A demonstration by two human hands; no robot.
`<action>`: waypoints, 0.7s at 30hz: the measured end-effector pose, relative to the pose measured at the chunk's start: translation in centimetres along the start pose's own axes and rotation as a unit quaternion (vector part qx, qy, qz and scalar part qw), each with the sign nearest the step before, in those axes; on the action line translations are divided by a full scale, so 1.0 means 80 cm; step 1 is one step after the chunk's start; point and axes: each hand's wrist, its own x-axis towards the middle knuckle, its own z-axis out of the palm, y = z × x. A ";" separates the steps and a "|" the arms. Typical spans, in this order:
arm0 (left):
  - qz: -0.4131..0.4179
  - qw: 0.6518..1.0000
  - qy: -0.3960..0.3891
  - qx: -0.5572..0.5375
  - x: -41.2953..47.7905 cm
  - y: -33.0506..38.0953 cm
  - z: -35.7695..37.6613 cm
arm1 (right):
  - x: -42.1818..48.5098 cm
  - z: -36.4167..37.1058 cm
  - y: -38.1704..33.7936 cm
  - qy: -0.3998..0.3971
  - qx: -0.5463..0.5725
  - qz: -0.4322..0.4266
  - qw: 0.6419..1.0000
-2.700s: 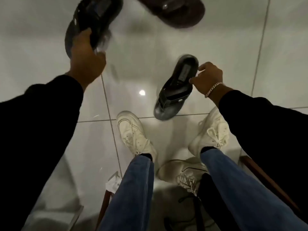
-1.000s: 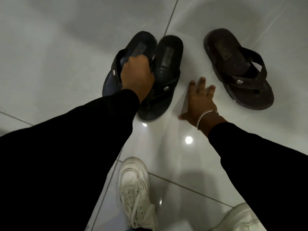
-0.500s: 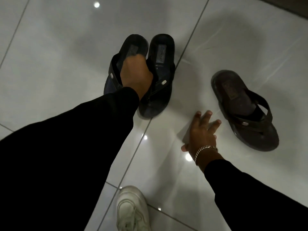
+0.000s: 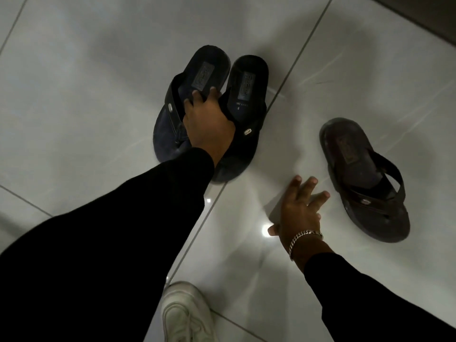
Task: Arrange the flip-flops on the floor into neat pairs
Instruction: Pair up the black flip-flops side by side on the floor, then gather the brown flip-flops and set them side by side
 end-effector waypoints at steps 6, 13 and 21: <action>0.065 0.997 -0.016 -0.042 -0.008 0.007 -0.018 | 0.001 -0.005 0.001 -0.004 0.011 0.001 1.000; 0.143 0.985 0.044 -0.084 -0.108 0.064 0.001 | -0.015 -0.004 0.018 0.013 0.038 -0.036 0.999; 0.011 0.978 -0.128 -0.163 -0.213 0.192 0.089 | -0.105 0.018 0.206 0.171 0.133 -0.125 0.968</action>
